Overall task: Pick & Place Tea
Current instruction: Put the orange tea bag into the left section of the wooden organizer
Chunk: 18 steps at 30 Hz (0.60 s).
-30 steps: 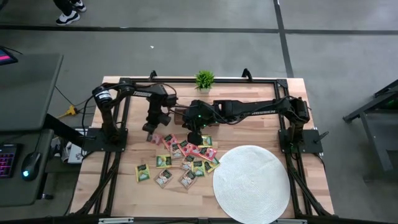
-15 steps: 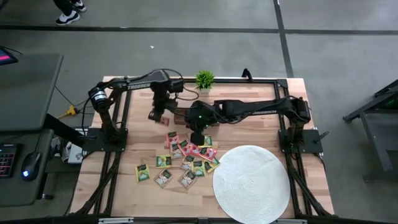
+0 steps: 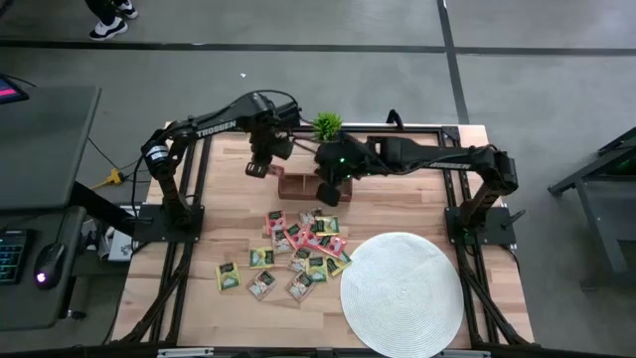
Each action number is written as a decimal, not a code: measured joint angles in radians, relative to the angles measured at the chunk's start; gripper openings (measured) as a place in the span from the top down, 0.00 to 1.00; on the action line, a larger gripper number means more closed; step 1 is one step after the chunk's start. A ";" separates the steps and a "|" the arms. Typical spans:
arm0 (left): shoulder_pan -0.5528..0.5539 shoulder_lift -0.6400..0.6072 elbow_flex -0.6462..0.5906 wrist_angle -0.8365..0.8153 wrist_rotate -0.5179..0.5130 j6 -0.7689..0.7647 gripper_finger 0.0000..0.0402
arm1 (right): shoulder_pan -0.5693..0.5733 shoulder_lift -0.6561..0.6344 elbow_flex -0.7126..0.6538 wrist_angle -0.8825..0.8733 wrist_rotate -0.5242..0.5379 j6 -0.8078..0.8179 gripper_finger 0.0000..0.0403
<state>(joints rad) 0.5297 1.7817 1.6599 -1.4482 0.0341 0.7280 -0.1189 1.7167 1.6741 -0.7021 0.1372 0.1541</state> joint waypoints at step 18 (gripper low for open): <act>0.000 0.000 0.055 0.010 -0.001 0.005 1.00 | -0.051 -0.040 -0.254 0.172 -0.094 -0.007 0.97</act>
<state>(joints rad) 0.5297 1.7813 1.7149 -1.4379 0.0334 0.7334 -0.1701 1.6762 1.4204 -0.5301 0.0431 0.1466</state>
